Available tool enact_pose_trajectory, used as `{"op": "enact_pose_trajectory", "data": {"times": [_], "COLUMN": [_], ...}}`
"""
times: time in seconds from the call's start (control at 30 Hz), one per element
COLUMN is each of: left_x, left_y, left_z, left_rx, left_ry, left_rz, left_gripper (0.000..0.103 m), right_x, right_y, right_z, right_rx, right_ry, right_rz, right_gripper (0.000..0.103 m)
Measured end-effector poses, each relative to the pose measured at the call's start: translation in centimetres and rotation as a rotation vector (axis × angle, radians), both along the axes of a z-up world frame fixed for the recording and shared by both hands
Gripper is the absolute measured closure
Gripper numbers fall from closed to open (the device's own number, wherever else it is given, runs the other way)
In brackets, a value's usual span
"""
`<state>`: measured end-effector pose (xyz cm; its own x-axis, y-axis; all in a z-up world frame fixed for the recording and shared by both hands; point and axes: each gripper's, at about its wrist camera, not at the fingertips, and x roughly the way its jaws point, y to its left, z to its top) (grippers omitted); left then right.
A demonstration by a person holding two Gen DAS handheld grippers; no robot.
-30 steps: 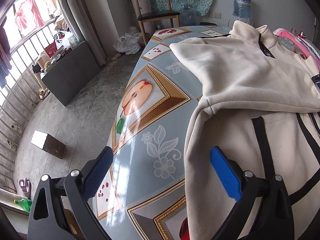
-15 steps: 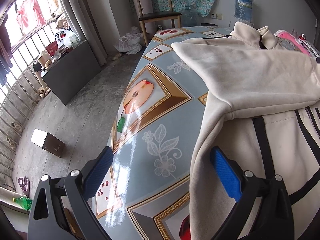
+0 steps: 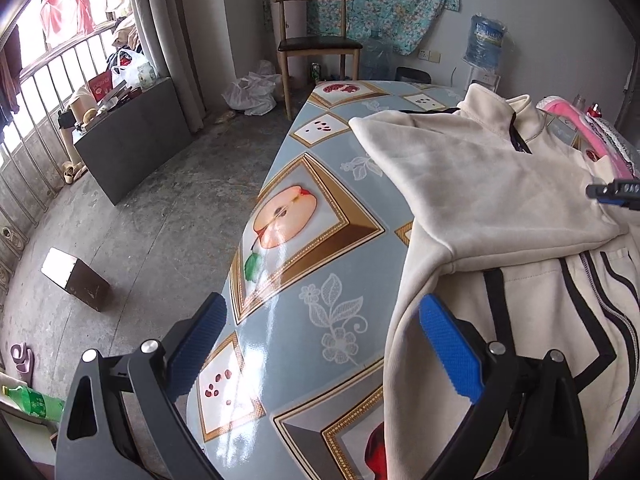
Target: Fold large clothes
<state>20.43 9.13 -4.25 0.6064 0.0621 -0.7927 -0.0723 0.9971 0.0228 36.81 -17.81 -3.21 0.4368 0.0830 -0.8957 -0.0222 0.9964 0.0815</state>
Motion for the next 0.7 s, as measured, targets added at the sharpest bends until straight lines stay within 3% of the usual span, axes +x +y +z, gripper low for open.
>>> {"op": "enact_pose_trajectory", "data": {"times": [0.13,0.27,0.43,0.53,0.7], "left_x": [0.4,1.6,4.7,6.6,9.2], "left_y": [-0.2,-1.5,-4.6,-6.8,-10.5], "left_z": [1.3,2.8,3.1,2.4,0.4], "left_rx": [-0.014,-0.018,-0.042,-0.065,-0.041], "left_ry": [-0.015,-0.038,-0.001,0.034,0.083], "left_rz": [-0.014,-0.062,-0.132,-0.164,-0.205], "left_gripper": [0.007,0.007,0.007,0.007,0.007], "right_x": [0.0,-1.7,-5.1,-7.8,-12.1], "right_y": [0.2,-0.9,-4.1,-7.8,-17.3], "right_z": [-0.6,2.1,4.6,5.6,6.8], "right_rx": [-0.002,0.062,0.114,0.149,0.155], "right_ry": [0.029,-0.029,-0.081,-0.112,-0.158], "right_rz": [-0.004,-0.019,-0.089,-0.167,-0.382], "right_gripper": [0.054,0.049,0.023,0.022,0.022]}}
